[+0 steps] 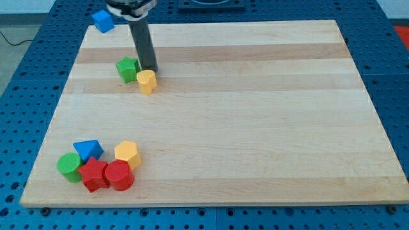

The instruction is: Push the green star along with the yellow heart to the left center of the board

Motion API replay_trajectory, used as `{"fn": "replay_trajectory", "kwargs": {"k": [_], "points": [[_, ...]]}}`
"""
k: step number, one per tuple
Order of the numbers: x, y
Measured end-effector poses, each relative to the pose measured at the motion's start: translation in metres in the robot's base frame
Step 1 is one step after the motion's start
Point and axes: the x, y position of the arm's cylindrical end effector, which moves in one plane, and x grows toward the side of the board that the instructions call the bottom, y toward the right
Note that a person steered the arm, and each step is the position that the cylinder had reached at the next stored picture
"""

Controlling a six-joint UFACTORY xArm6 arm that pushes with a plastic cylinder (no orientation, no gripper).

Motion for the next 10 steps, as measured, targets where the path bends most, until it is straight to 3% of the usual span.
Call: {"fn": "replay_trajectory", "kwargs": {"k": [1, 2, 3, 4, 5, 6, 7, 10], "points": [[-0.036, -0.013], [-0.024, -0.066], [0.028, -0.062], [0.032, -0.061], [-0.005, -0.049], [0.006, 0.030], [0.051, 0.078], [0.076, -0.020]]}}
